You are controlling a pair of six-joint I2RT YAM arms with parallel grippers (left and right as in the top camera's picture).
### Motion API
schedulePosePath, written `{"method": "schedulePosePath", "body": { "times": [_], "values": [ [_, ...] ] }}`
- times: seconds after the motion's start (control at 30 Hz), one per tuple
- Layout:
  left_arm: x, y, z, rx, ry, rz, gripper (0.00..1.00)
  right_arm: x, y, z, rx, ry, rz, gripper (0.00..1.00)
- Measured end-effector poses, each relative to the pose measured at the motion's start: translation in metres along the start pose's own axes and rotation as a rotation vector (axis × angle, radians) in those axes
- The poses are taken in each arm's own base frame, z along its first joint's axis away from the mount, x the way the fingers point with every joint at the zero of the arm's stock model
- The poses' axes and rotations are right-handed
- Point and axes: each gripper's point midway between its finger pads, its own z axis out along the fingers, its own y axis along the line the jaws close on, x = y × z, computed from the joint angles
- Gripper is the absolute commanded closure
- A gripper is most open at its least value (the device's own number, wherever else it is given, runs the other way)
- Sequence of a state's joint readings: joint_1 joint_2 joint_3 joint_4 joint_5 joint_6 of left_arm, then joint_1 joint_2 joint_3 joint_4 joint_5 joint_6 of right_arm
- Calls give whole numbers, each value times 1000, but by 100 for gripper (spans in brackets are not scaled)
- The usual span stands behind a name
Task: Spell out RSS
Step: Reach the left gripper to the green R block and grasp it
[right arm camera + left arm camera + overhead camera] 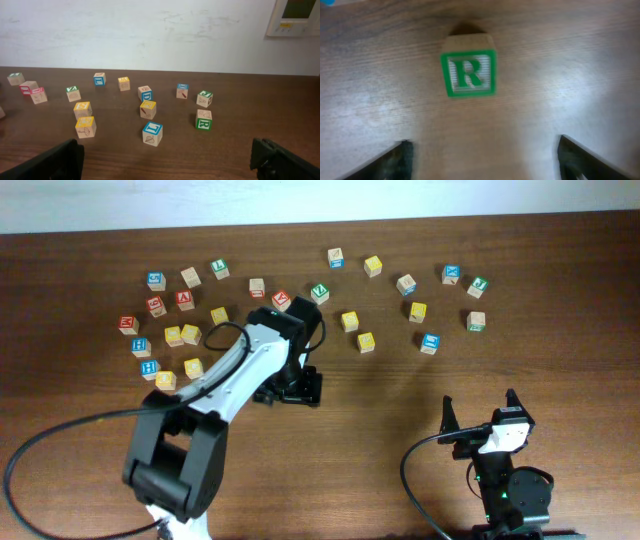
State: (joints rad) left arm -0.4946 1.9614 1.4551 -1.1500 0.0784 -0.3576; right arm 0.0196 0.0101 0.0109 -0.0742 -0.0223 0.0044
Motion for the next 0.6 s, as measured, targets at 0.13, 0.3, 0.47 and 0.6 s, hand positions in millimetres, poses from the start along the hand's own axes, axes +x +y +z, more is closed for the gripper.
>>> {"method": "schedulePosePath", "body": {
  "times": [0.13, 0.3, 0.47, 0.6],
  "values": [
    [-28, 6, 22, -55, -69, -65, 44, 0, 0, 0, 0, 0, 0, 2],
    [-44, 14, 23, -108, -140, -89, 61, 0, 0, 0, 0, 0, 0, 2],
    [-45, 15, 29, -115, -132, -94, 63, 0, 0, 0, 0, 0, 0, 2],
    [-42, 12, 40, -103, -96, -95, 76, 0, 0, 0, 0, 0, 0, 2]
  ]
}}
